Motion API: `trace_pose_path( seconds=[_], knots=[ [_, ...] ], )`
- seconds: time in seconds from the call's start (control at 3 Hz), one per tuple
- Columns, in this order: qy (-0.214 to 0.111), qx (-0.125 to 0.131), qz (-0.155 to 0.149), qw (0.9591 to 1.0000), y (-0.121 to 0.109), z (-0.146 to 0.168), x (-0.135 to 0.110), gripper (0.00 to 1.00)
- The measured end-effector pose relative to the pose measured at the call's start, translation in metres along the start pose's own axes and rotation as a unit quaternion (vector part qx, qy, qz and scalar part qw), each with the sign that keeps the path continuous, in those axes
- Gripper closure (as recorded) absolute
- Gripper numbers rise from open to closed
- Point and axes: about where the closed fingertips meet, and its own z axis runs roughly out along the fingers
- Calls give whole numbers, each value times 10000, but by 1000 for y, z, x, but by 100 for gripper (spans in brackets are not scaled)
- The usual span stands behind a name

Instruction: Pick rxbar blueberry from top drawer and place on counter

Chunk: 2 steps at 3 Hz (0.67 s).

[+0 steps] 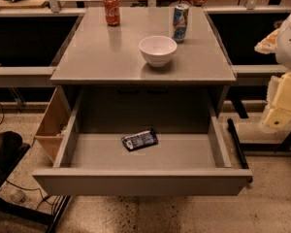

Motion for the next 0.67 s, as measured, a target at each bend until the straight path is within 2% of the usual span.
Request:
trace_pose_path(
  seconds=[0.33,0.67],
  knots=[
    [0,0,0,10000,0,0,0,0],
    [-124,54,-93,9999,-9,19,-11,0]
  ],
)
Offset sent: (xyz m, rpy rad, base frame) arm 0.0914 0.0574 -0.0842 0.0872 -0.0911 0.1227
